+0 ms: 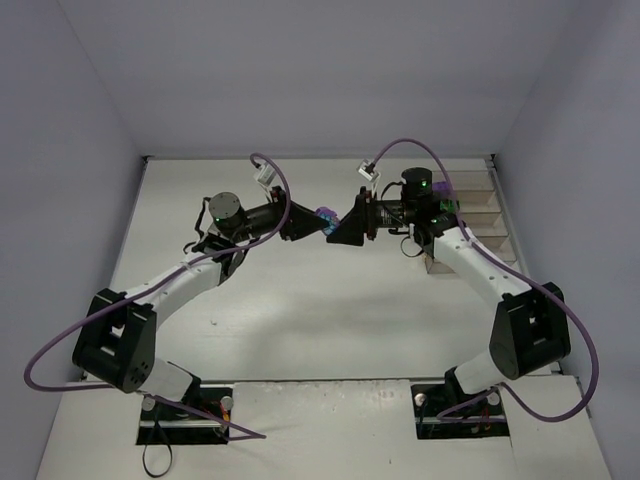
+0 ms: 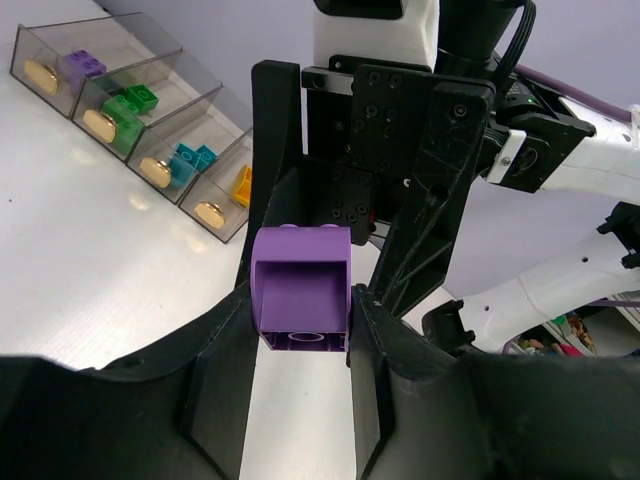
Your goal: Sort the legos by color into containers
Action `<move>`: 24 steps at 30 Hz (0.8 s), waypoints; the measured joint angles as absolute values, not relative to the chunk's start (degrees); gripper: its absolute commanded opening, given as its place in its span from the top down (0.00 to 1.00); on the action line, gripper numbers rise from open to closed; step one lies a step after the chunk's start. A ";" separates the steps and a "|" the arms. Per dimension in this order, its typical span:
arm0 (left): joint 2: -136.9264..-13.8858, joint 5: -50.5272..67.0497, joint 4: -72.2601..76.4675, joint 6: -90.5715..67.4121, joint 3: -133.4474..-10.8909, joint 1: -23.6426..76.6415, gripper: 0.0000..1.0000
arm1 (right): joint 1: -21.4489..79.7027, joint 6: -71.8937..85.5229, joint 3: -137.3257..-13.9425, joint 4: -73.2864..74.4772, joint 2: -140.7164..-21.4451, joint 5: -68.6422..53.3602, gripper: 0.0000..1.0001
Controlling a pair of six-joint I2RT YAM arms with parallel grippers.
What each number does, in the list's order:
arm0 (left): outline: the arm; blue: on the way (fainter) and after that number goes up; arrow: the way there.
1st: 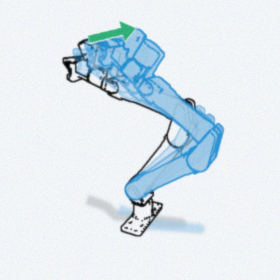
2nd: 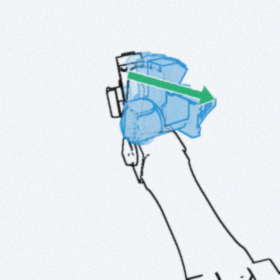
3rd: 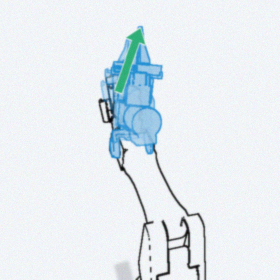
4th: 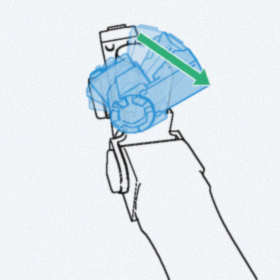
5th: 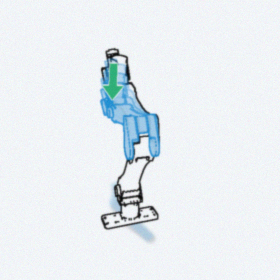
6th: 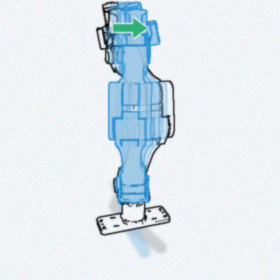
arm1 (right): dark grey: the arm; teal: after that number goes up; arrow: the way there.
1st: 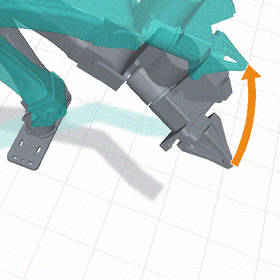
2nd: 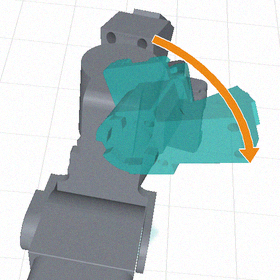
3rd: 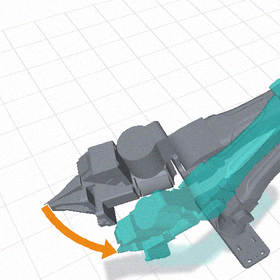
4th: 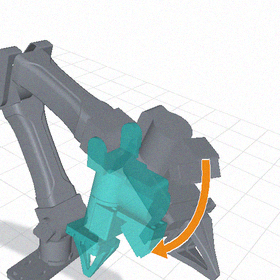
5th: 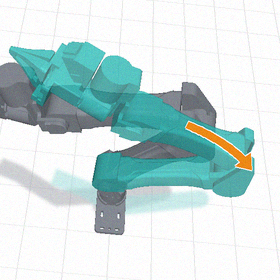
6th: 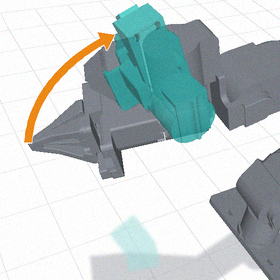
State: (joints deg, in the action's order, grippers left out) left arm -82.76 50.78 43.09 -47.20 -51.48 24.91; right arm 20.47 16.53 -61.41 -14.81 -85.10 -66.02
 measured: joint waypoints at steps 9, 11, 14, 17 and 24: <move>-83.59 51.16 44.27 -47.77 -51.48 25.45 1.00 | 20.73 16.36 -63.20 -15.16 -85.21 -66.28 0.69; -83.70 52.12 44.66 -48.10 -51.51 25.43 1.00 | 20.73 16.38 -63.22 -15.18 -85.30 -67.02 0.80; -83.81 52.38 45.10 -48.18 -51.53 25.43 0.89 | 20.73 16.40 -63.26 -15.22 -85.32 -67.48 1.00; -84.16 52.45 45.36 -48.14 -51.53 25.43 0.54 | 20.71 16.34 -63.26 -15.18 -85.52 -67.44 1.00; -83.07 46.46 36.12 -41.67 -51.77 25.39 0.20 | 19.33 16.29 -63.26 -14.63 -86.15 -64.16 1.00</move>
